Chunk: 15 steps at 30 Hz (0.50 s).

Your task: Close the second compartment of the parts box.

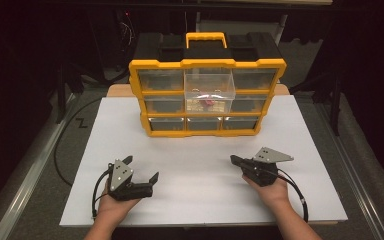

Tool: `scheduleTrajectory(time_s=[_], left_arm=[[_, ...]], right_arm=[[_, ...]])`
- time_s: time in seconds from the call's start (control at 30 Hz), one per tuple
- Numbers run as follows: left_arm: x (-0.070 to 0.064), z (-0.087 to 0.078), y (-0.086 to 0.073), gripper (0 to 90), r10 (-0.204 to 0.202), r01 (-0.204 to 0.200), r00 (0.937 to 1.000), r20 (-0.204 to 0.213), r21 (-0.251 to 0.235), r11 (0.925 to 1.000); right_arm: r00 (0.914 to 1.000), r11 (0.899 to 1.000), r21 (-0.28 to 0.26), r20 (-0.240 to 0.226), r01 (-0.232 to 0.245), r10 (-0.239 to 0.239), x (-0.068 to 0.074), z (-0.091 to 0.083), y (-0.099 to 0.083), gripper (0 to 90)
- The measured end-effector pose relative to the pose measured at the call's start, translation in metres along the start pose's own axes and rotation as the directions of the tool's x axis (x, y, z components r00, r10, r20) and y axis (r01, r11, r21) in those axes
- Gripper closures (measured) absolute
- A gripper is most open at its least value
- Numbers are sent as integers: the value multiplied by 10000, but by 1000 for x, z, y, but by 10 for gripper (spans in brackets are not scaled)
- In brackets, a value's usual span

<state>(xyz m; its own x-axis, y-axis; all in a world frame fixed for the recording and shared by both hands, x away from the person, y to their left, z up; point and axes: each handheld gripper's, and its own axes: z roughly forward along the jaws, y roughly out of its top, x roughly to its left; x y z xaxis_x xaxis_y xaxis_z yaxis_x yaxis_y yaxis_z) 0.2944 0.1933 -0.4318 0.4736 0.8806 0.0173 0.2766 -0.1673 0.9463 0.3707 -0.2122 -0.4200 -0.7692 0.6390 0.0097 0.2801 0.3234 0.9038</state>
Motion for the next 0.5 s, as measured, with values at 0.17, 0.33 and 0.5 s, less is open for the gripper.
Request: scheduleTrajectory(time_s=[0.17,0.33,0.5], left_arm=[[1,-4,1,2,85,-87,9999,-121,-167,9998],[5,-4,0,2,7,-9,9999,-153,-116,9999],[4,-2,0,2,70,-71,9999,-145,-82,9999]], right_arm=[[10000,10000,-48,-60,67,-68,9,9,5,900],[9995,9989,-385,-153,269,-275,14,15,17,900],[9989,9967,-681,-137,443,-453,15,15,30,900]])
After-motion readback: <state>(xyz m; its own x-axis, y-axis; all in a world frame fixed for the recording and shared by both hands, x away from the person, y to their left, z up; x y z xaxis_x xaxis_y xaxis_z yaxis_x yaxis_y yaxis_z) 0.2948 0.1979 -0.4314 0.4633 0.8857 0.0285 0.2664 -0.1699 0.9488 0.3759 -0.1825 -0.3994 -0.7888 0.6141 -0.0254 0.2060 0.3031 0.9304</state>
